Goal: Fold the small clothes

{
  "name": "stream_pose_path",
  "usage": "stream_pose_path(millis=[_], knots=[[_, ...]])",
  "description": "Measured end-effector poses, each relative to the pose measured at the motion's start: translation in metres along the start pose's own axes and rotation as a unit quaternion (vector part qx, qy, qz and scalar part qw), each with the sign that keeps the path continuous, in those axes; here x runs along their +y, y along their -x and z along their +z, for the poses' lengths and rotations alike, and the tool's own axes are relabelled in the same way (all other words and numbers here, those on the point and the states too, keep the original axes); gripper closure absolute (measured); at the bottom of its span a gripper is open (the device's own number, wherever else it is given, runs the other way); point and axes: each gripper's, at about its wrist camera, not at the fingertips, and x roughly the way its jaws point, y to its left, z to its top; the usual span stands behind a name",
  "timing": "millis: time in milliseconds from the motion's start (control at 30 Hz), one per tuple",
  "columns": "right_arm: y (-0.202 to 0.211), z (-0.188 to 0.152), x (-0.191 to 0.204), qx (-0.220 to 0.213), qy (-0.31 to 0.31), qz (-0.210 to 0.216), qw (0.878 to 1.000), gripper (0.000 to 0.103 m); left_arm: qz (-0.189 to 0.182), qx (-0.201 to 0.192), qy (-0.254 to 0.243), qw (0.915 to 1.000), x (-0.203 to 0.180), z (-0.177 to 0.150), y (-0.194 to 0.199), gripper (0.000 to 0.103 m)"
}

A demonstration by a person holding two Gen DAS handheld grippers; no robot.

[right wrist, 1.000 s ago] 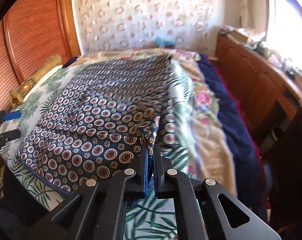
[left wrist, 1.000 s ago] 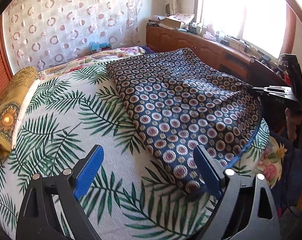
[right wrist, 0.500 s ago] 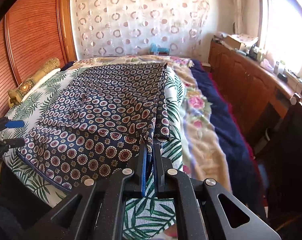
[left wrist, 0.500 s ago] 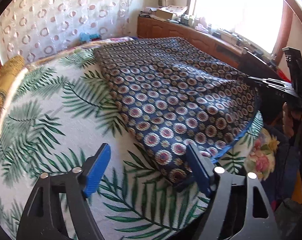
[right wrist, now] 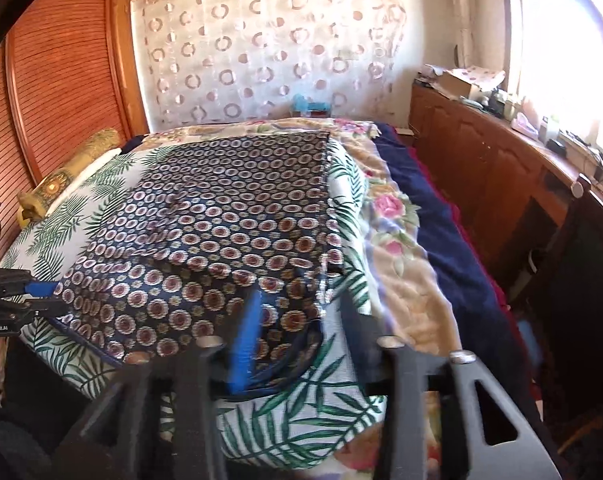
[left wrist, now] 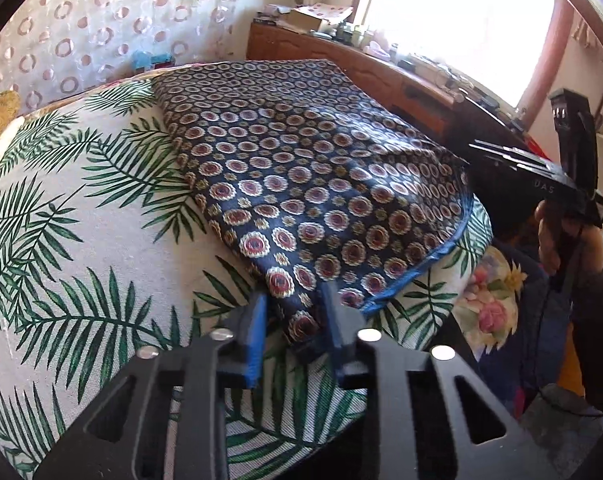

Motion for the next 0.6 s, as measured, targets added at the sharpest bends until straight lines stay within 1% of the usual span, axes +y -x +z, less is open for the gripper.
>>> stream_pose_path(millis=[33,133,233,300,433,533,600], knots=[[0.001,0.0,0.004,-0.001,0.002,0.006,1.0,0.052,-0.001,-0.003,-0.004,1.0,-0.002,0.0,0.001,0.09],[0.004,0.0,0.02,-0.004,0.015,0.032,0.999,0.051,-0.009,-0.021,-0.002,0.9997,-0.006,0.005,0.011,0.097],[0.005,-0.001,0.036,0.0,0.026,0.068,0.997,0.05,-0.019,-0.046,0.001,0.9987,-0.01,0.02,0.027,0.097],[0.007,-0.002,0.045,0.0,0.033,0.089,0.995,0.049,-0.016,-0.065,-0.01,0.9977,-0.016,0.032,0.038,0.098],[0.013,-0.001,0.057,-0.007,0.048,0.106,0.993,0.049,-0.015,-0.102,-0.029,0.9943,-0.028,0.063,0.055,0.098],[0.017,0.0,0.065,-0.015,0.062,0.118,0.991,0.046,-0.014,-0.115,-0.036,0.9926,-0.034,0.079,0.058,0.098],[0.017,-0.001,0.073,-0.018,0.073,0.122,0.99,0.044,-0.015,-0.12,-0.035,0.992,-0.033,0.084,0.058,0.098]])
